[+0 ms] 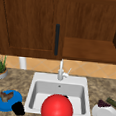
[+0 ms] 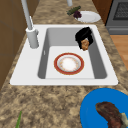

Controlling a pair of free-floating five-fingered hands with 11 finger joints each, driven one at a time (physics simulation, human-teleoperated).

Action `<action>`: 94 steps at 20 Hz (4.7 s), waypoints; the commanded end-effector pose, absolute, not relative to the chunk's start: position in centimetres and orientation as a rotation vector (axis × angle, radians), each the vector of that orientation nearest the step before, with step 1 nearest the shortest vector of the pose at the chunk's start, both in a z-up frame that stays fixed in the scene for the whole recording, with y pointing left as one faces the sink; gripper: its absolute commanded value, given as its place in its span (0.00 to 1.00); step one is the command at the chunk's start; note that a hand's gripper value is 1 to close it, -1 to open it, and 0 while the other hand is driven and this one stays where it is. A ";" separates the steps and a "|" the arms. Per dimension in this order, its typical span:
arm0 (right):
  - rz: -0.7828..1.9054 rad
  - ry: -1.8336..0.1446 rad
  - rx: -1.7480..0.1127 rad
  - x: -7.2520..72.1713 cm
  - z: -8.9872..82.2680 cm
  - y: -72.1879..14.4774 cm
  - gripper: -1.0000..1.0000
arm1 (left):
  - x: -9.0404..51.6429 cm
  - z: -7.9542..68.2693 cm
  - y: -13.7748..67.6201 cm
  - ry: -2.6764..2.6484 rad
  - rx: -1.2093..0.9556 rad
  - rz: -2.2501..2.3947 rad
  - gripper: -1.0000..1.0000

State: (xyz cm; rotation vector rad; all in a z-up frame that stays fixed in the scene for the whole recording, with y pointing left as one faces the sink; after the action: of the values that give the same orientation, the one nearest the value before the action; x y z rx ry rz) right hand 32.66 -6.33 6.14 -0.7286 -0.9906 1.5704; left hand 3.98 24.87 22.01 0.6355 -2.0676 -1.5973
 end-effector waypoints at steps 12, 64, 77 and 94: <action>1.550 -1.002 -0.739 35.9 -0.4 -3.4 0.00 | 4.0 22.0 24.9 -2.068 0.635 -1.597 0.50; 1.318 -1.497 -1.193 39.8 22.8 -15.6 0.00 | 4.0 22.0 24.9 -2.068 0.635 -1.597 0.50; 1.398 -1.404 -1.070 49.8 25.9 -14.9 0.00 | 4.0 22.0 24.9 -2.068 0.635 -1.597 0.50; 1.549 -1.145 -0.831 58.4 27.9 -13.6 0.00 | 4.0 22.0 24.9 -2.068 0.635 -1.597 0.50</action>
State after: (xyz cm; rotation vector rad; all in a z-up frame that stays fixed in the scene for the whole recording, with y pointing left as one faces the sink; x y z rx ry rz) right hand 57.37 -13.62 28.59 -0.8871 -1.2551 1.4635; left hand 3.98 24.87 22.01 0.6355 -2.0676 -1.5973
